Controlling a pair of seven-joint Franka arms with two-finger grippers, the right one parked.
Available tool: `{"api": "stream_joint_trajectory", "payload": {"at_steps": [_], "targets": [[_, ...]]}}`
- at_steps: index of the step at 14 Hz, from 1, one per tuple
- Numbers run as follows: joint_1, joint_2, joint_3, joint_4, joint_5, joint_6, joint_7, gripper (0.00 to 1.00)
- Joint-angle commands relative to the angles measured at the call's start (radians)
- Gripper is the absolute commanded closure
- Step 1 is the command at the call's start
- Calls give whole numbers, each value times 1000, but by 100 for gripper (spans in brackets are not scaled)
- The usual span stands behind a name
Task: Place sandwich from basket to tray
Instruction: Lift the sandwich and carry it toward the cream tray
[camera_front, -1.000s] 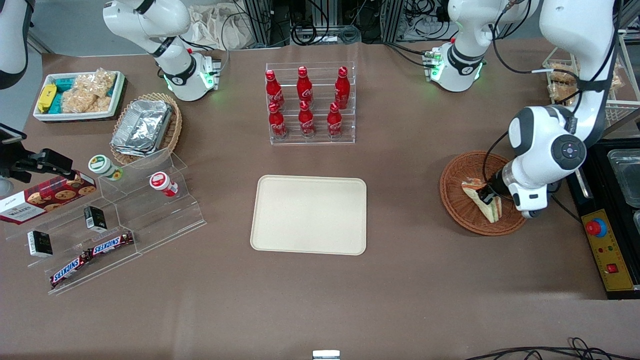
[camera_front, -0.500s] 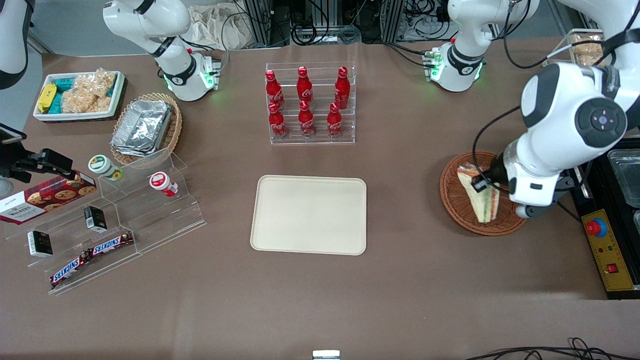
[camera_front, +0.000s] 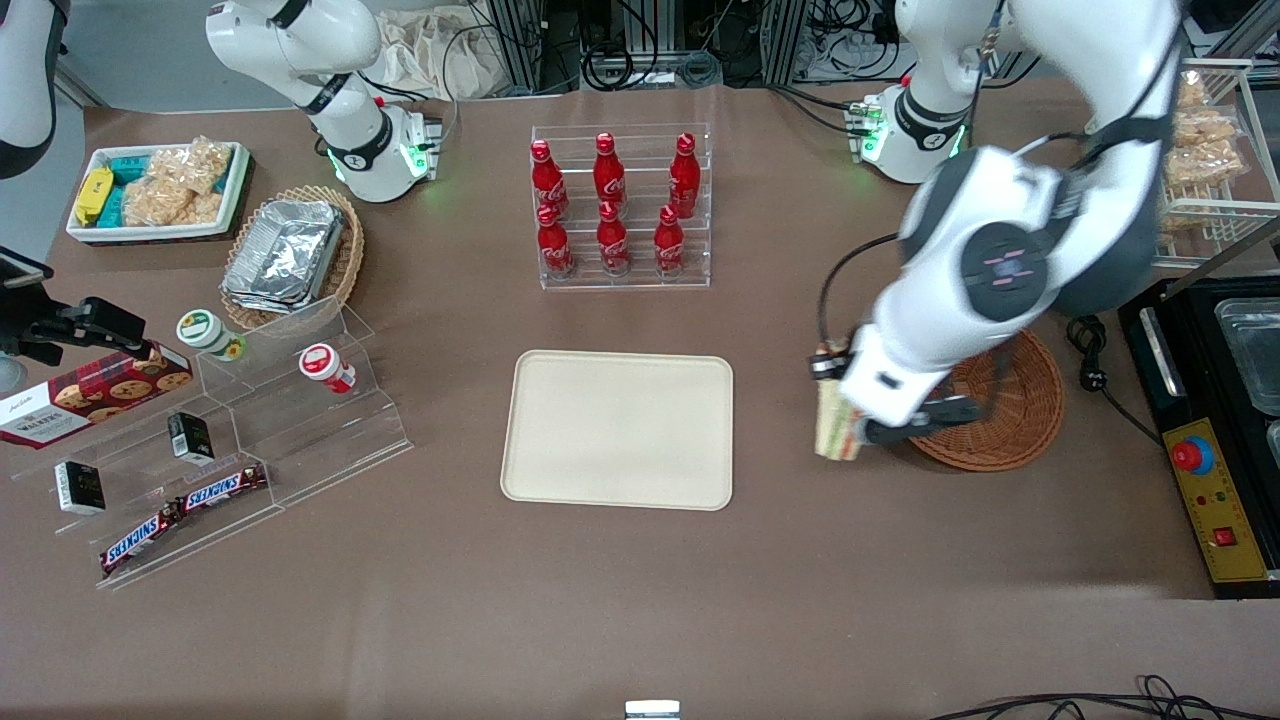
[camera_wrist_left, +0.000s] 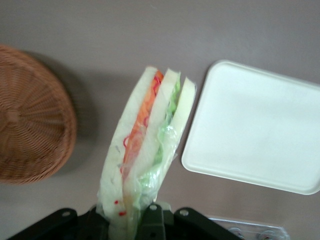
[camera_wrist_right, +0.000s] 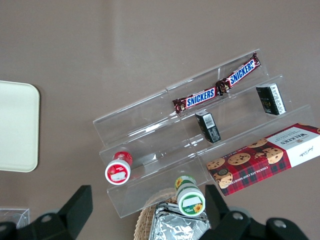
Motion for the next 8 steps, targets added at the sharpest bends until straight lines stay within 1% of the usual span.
{"api": "stream_joint_trajectory", "payload": {"at_steps": [1, 5, 7, 8], "targets": [[-97, 126, 5, 105, 55, 16, 3, 98], [-166, 238, 7, 108, 59, 180, -8, 97], [-192, 280, 11, 107, 65, 235, -102, 96], [-189, 303, 13, 108, 62, 256, -156, 95]]}}
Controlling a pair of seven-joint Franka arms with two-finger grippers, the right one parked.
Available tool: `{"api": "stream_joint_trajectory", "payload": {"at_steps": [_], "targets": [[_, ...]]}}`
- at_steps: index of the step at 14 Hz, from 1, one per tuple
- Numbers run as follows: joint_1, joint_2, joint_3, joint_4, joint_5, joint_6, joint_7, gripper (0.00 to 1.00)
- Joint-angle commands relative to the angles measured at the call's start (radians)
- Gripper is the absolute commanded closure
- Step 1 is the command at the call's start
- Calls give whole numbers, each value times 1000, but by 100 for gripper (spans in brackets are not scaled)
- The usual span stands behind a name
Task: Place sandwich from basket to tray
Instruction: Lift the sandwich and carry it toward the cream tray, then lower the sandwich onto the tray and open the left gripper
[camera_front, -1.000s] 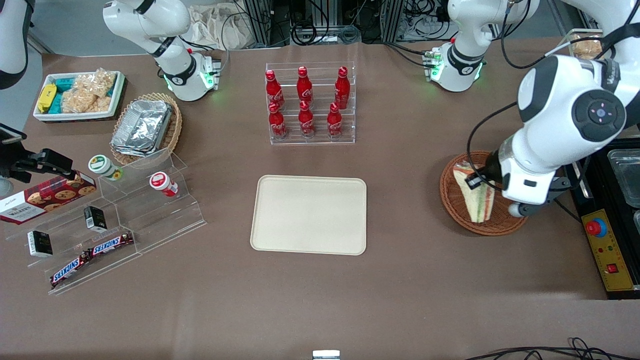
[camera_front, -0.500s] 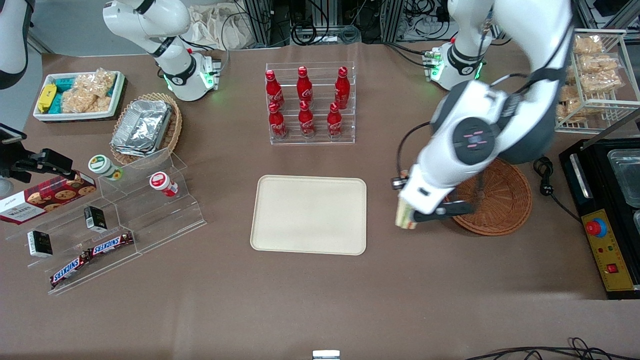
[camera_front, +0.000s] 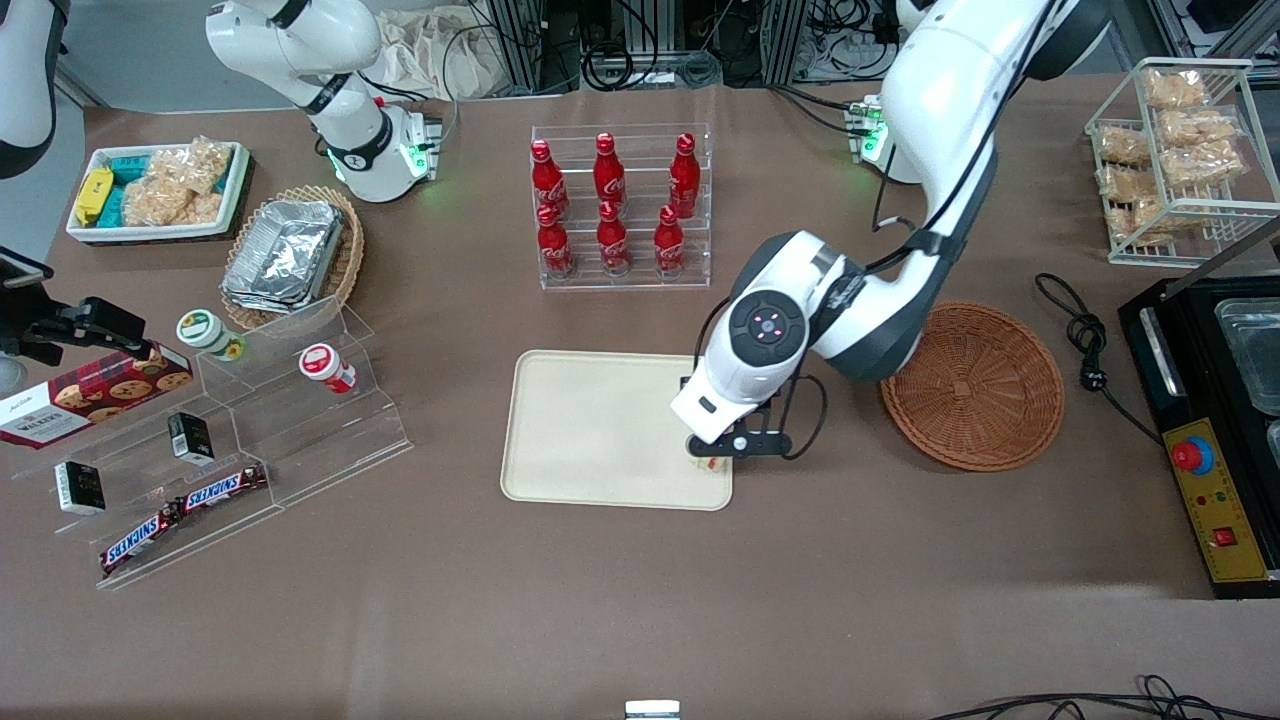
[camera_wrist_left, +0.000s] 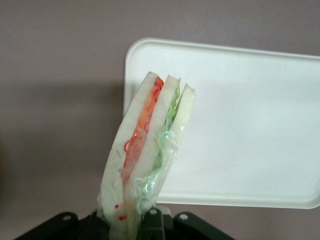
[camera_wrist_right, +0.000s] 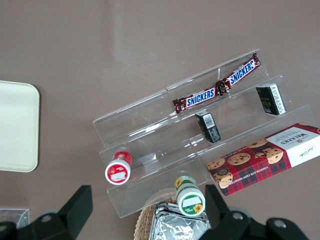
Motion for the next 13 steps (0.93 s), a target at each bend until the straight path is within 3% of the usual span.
{"api": "stream_joint_trajectory", "payload": {"at_steps": [1, 4, 9, 10, 12, 13], "targets": [[-19, 69, 11, 55, 15, 37, -119, 95], [-19, 94, 11, 50, 17, 52, -148, 94], [-25, 149, 12, 41, 23, 147, -174, 82], [-25, 161, 12, 41, 46, 160, -171, 67], [-23, 168, 11, 39, 99, 180, -171, 17], [-23, 166, 11, 36, 101, 178, -173, 1]]}}
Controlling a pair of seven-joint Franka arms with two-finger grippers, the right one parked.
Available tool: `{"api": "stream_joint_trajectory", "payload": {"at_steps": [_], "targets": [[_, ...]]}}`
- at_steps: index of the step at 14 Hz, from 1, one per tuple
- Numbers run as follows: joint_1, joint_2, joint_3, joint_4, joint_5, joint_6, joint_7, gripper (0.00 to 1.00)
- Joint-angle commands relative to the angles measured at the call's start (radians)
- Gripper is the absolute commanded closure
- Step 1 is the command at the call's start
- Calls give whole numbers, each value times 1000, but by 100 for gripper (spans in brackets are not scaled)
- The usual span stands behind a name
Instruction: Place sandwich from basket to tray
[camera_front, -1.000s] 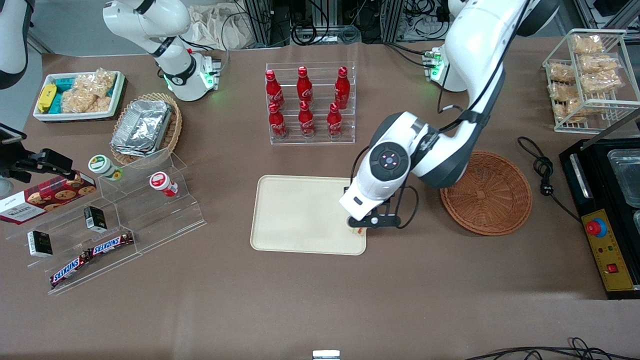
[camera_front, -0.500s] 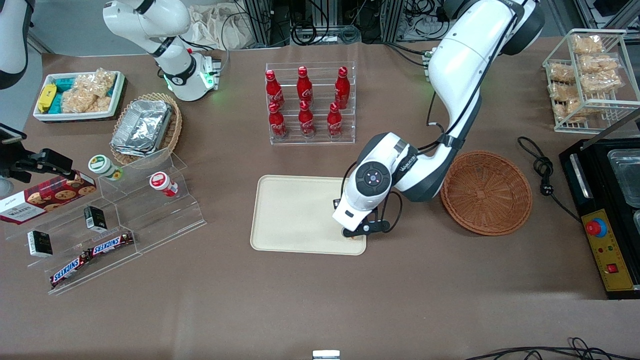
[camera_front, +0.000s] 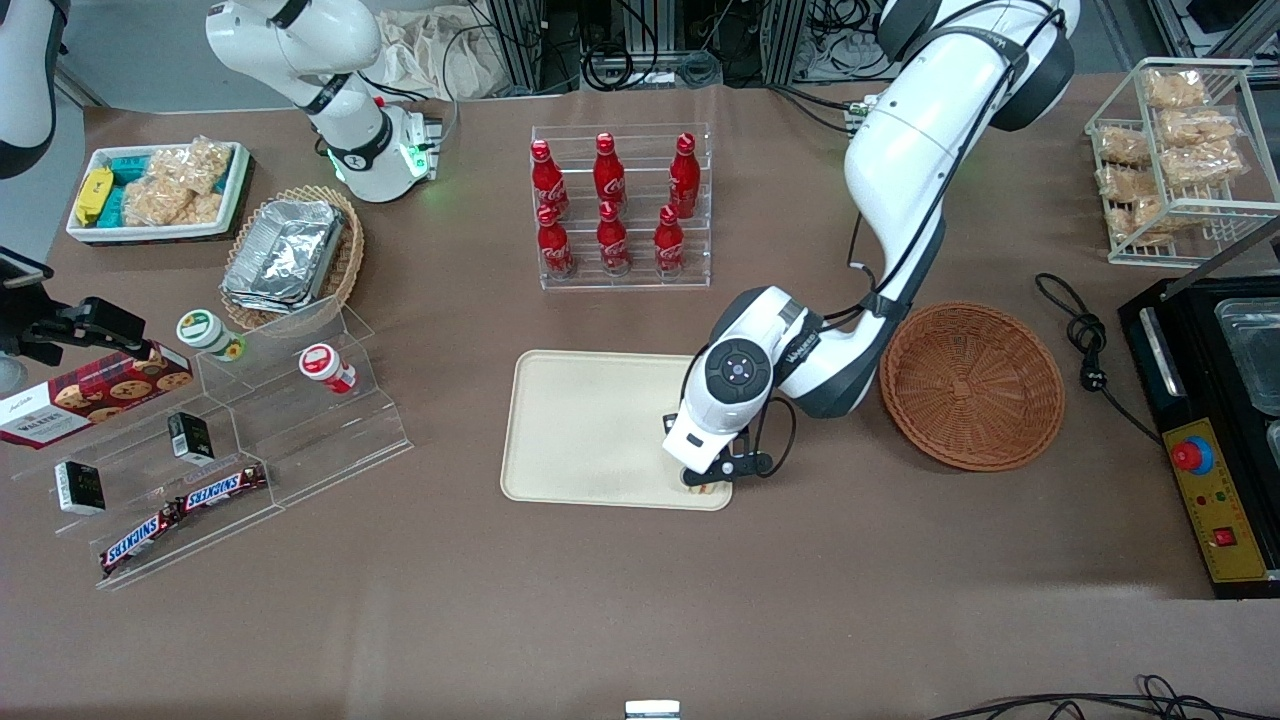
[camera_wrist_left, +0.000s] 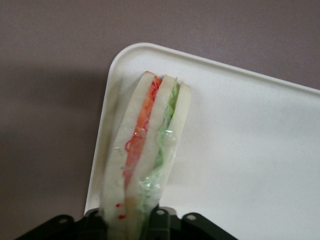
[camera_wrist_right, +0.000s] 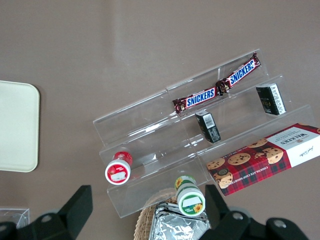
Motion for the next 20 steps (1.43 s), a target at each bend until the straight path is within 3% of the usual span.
{"api": "stream_joint_trajectory", "payload": {"at_steps": [1, 5, 8, 13, 15, 17, 20], "targets": [[-9, 3, 2, 25, 28, -6, -23, 0], [3, -75, 1, 24, 20, -94, -26, 0], [63, -216, 1, -5, 23, -246, -7, 0], [223, -592, -1, -313, 6, -259, 26, 0], [331, -654, -1, -312, -15, -315, 164, 0], [451, -684, 1, -283, -99, -378, 367, 0], [586, -730, 2, -275, -104, -418, 628, 0]]}}
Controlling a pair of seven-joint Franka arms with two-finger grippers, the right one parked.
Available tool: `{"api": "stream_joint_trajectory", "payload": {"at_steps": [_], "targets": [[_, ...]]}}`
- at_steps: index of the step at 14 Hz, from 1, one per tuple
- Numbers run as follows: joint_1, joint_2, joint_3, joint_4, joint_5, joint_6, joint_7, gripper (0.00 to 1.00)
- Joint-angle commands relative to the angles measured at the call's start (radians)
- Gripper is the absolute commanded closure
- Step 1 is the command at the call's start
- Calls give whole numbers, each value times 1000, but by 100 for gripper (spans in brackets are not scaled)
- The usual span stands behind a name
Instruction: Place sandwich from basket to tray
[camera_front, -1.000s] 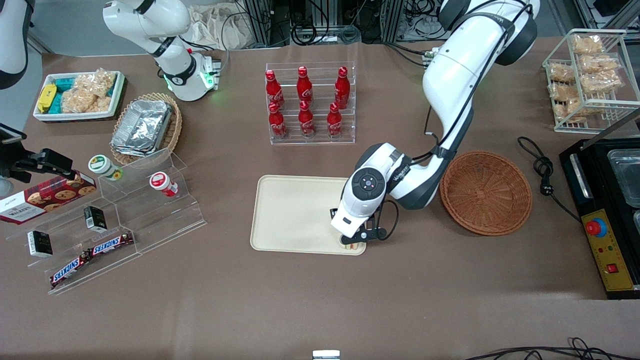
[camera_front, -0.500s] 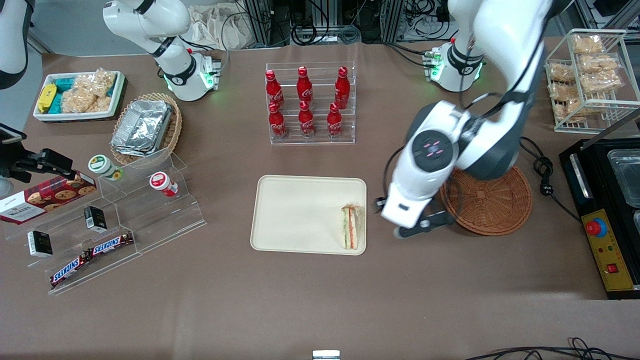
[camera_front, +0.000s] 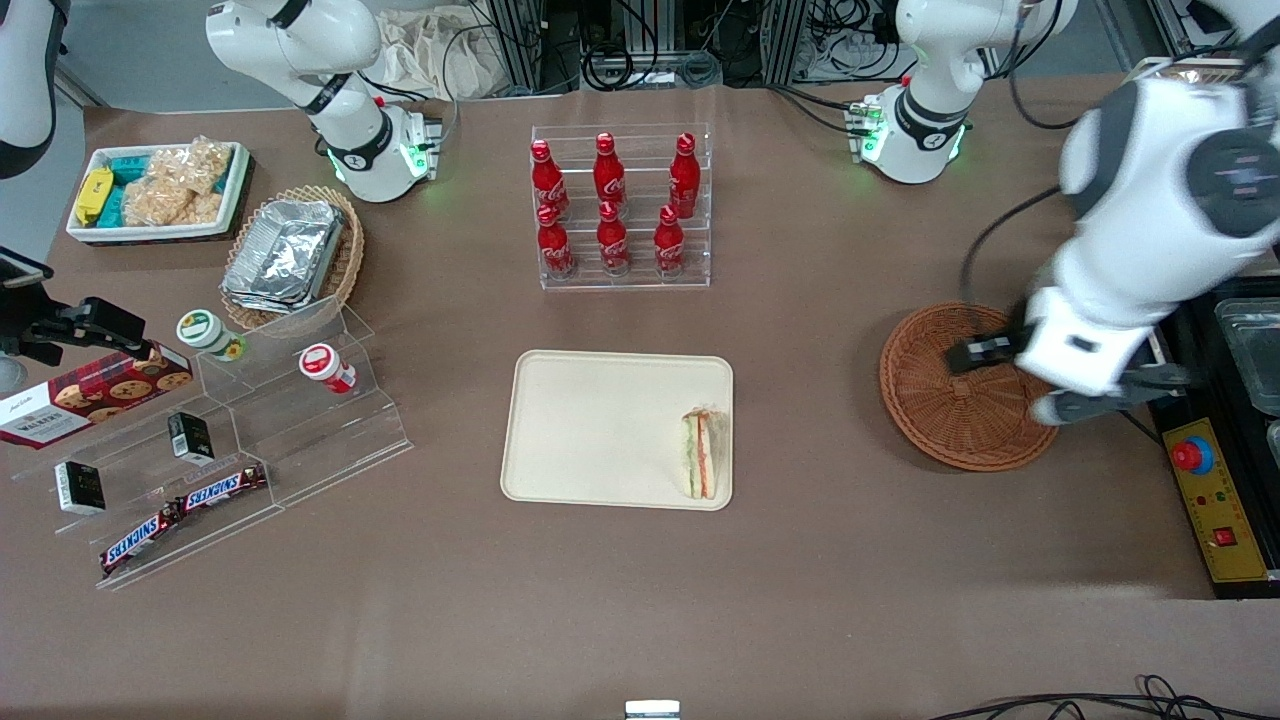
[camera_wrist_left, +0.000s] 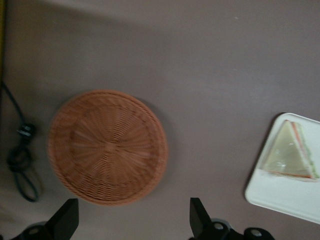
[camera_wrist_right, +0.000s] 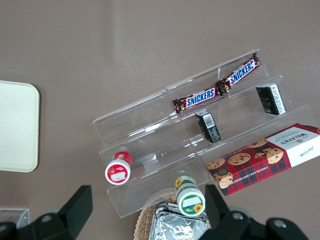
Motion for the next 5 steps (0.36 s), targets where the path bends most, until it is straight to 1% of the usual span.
{"api": "stream_joint_trajectory", "payload": {"at_steps": [1, 3, 5], "targets": [[89, -27, -12, 15, -20, -39, 182, 0], [103, 7, -12, 81, -14, -105, 189, 0], [102, 26, -14, 92, -12, -112, 201, 0]]}}
